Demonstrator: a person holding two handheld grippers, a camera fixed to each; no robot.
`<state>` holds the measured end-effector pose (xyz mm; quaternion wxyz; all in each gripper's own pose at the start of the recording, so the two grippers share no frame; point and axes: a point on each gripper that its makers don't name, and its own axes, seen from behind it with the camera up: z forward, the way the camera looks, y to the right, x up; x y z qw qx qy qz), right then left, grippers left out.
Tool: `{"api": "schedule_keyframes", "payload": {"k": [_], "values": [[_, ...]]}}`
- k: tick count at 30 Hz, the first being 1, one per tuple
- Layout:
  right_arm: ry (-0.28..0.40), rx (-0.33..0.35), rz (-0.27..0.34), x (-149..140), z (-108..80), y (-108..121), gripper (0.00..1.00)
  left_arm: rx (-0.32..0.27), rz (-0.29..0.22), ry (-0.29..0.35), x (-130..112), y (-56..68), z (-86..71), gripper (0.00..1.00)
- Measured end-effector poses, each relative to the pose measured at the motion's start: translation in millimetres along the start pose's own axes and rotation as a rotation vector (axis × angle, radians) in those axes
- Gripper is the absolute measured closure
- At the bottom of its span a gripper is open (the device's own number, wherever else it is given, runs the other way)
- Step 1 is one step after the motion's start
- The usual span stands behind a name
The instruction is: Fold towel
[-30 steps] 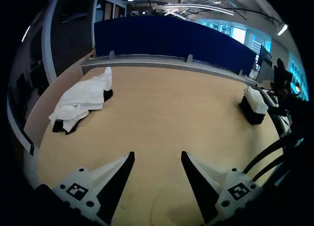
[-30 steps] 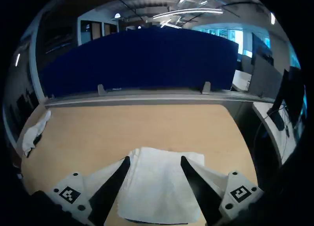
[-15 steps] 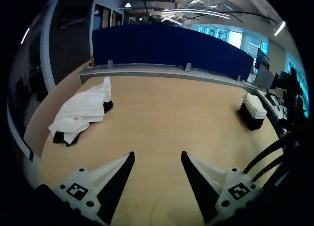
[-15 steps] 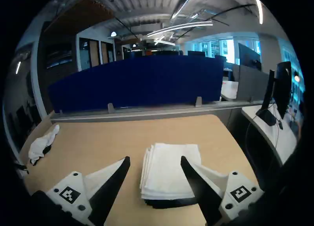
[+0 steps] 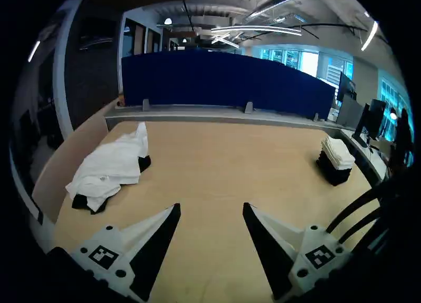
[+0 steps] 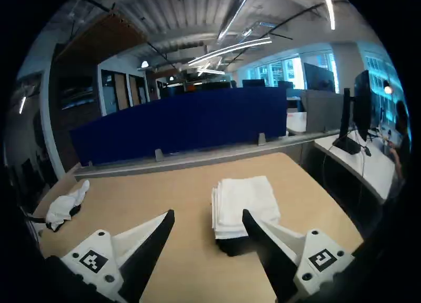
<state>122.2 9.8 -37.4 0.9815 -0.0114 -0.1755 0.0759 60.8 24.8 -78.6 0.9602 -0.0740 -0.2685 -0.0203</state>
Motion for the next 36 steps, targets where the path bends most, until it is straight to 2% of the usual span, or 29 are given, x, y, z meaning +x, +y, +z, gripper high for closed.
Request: {"api": "schedule_keyframes", "payload": {"k": [6,15,18,27,33,36], "values": [[0.087,0.021,-0.008,-6,-20.1,-18,0.00,-0.013,-0.006,0.112,26,2.9,2.9,0.13],[0.133,0.029,-0.012,-11,-26.8,-31,0.00,-0.015,-0.011,0.316,77,4.4,-4.3,0.13],[0.152,0.038,-0.010,-8,-28.7,-36,0.00,-0.004,-0.011,0.357,85,2.2,-6.4,0.13],[0.181,0.043,-0.014,-1,-30.1,-40,0.00,0.030,-0.007,0.438,102,-5.1,-15.4,0.13],[0.164,0.049,-0.037,1,-26.0,-45,0.00,0.025,-0.003,0.437,99,-1.6,-13.5,0.13],[0.152,0.057,-0.043,1,-25.5,-50,0.00,0.029,0.013,0.422,93,-1.6,-7.1,0.13]]}}
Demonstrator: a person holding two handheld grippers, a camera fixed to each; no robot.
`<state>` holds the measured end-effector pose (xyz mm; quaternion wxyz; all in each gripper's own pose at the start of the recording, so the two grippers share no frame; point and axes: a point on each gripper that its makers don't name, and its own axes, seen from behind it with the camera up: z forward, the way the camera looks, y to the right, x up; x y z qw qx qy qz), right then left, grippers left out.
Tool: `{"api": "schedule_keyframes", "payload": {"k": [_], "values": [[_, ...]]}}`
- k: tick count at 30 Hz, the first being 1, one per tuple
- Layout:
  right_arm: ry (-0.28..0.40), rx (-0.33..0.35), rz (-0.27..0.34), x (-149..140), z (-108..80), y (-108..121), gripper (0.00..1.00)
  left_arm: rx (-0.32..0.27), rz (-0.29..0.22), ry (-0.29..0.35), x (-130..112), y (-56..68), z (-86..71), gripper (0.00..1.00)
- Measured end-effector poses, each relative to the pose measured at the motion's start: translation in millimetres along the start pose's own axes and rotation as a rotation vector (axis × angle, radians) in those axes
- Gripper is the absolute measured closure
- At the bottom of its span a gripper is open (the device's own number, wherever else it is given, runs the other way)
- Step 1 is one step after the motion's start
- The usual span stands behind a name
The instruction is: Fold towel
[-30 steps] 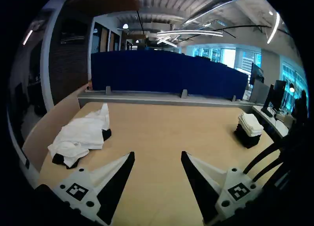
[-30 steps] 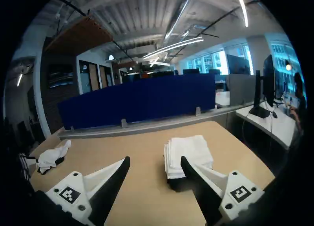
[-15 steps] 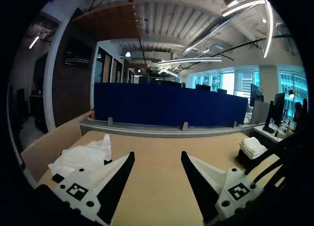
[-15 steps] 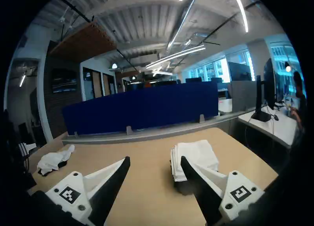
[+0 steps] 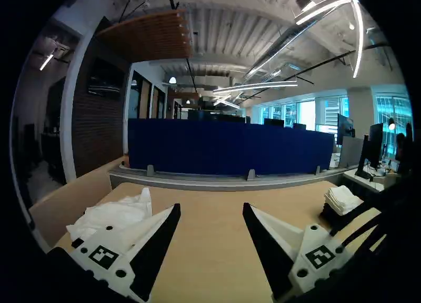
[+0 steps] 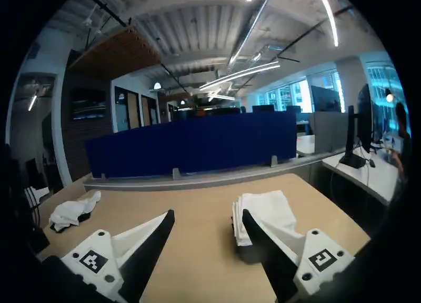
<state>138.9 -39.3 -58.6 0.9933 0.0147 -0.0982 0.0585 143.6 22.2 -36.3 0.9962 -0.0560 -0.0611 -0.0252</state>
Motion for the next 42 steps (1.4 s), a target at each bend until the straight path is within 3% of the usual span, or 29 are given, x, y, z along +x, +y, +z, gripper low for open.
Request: {"api": "schedule_keyframes", "payload": {"k": [15,21,27,36,42], "values": [[-0.055,-0.046,0.030,-9,7.9,23,0.00,-0.003,0.104,0.024,-45,11.8,10.6,0.13],[-0.090,-0.090,0.048,-21,12.7,32,0.00,-0.002,0.088,0.052,-64,13.0,15.9,0.13],[-0.110,-0.120,0.036,-30,19.1,31,0.00,0.019,0.100,0.084,-80,2.0,22.1,0.13],[-0.099,-0.092,0.001,-34,35.6,7,0.00,0.024,0.056,0.128,-105,-4.9,30.4,0.13],[-0.087,-0.078,-0.005,-33,43.1,1,0.00,0.044,0.077,0.135,-119,-8.8,36.8,0.13]]}}
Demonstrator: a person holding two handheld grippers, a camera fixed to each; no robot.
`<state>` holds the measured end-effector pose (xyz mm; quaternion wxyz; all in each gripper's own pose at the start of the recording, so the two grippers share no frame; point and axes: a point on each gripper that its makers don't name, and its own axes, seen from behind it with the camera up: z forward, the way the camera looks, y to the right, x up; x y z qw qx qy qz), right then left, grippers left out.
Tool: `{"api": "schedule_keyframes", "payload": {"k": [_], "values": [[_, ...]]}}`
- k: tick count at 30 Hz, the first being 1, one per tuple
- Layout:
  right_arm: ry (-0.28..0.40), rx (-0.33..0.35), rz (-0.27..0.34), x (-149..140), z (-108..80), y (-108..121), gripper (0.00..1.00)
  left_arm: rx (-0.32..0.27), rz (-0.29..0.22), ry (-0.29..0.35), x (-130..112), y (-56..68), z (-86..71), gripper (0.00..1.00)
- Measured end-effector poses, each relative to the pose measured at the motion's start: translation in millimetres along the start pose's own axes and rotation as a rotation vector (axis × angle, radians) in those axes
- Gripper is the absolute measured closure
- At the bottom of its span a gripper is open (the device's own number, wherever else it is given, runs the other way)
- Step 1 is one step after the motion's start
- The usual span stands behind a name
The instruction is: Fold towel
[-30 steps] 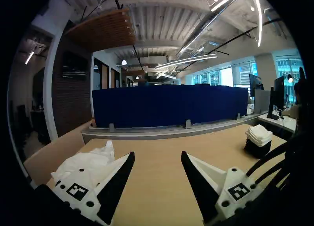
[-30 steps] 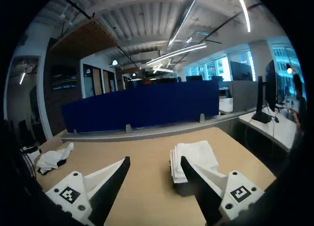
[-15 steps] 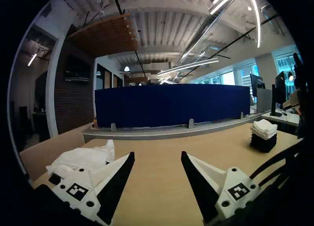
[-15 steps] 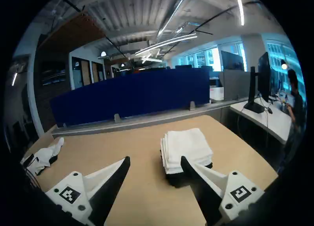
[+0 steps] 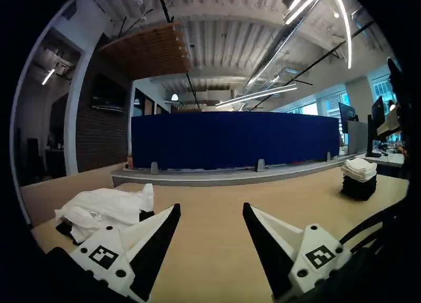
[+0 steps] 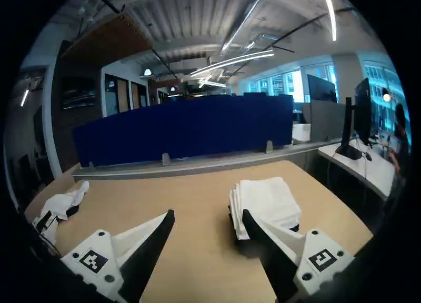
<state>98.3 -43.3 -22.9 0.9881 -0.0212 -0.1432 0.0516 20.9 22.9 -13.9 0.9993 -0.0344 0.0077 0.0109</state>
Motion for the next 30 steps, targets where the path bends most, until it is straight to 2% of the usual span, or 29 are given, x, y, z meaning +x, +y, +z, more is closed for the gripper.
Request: {"api": "schedule_keyframes", "payload": {"k": [4,15,22,30], "values": [[0.001,0.001,-0.004,0,3.6,0,0.00,0.001,-0.004,0.008,-4,2.8,0.3,0.13],[-0.014,0.024,-0.013,-5,8.9,-9,0.00,0.013,-0.008,-0.003,-20,-1.4,4.5,0.13],[-0.017,0.022,-0.028,-4,8.1,-7,0.00,0.008,-0.019,-0.012,-21,0.3,7.8,0.13],[-0.013,0.021,-0.016,-1,12.3,-4,0.00,0.004,-0.021,-0.013,-21,-0.2,9.2,0.13]]}}
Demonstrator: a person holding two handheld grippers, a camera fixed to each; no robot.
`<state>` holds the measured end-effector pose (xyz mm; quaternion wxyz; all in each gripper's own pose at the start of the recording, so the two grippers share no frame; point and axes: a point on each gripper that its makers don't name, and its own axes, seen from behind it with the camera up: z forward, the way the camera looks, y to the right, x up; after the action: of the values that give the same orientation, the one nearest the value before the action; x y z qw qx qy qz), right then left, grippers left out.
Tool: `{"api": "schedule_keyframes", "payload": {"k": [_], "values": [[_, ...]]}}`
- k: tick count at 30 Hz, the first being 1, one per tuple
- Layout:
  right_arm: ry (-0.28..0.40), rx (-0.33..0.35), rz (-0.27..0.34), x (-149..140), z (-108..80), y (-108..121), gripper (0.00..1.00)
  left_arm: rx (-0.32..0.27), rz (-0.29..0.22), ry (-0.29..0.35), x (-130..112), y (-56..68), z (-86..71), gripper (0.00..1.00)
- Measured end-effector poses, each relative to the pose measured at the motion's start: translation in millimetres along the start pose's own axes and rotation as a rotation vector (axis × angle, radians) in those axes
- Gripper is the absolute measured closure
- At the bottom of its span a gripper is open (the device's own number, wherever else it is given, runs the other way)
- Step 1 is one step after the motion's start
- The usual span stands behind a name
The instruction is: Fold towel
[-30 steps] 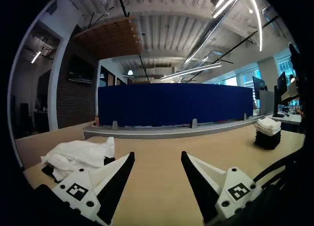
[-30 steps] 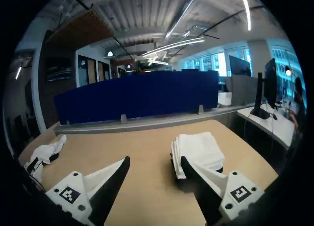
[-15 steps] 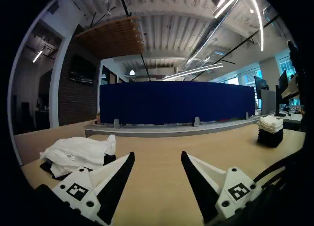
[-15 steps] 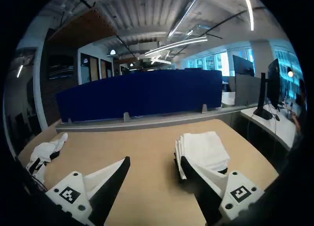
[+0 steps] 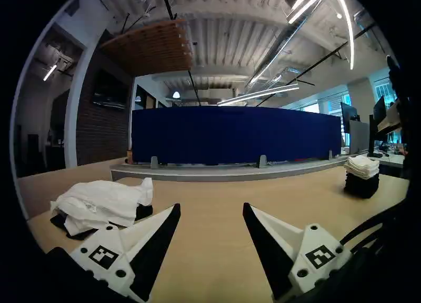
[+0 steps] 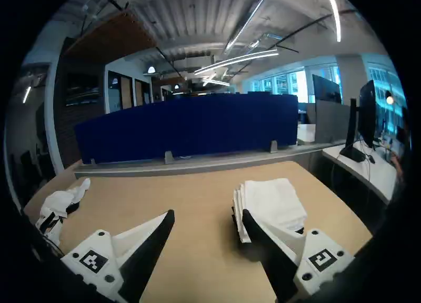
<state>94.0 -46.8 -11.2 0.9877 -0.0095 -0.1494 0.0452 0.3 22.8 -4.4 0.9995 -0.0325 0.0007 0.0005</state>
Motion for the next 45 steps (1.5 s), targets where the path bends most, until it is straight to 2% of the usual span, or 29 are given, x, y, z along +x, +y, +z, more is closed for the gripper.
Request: {"api": "schedule_keyframes", "payload": {"k": [6,12,18,24,36,41,45], "values": [[-0.007,0.008,-0.001,-2,2.6,0,0.00,-0.003,0.000,0.000,-1,1.9,-1.0,0.13],[-0.001,0.008,0.006,2,2.0,2,0.00,0.000,0.001,0.000,0,-1.3,-2.4,0.13],[0.027,0.019,0.022,6,-2.0,5,0.00,0.003,0.001,0.000,0,-2.6,-2.5,0.13],[0.078,0.037,0.028,22,-10.5,9,0.00,0.003,0.003,0.000,0,-1.7,-2.7,0.13],[0.198,0.008,0.027,49,-19.0,49,0.00,0.003,0.003,0.000,0,-1.1,-1.7,0.12],[0.237,0.014,0.053,43,-16.2,59,0.00,0.003,0.003,0.000,0,-1.5,-1.0,0.13],[0.246,0.028,0.073,25,-10.7,63,0.00,0.003,0.003,0.000,0,-1.8,-1.0,0.12]]}}
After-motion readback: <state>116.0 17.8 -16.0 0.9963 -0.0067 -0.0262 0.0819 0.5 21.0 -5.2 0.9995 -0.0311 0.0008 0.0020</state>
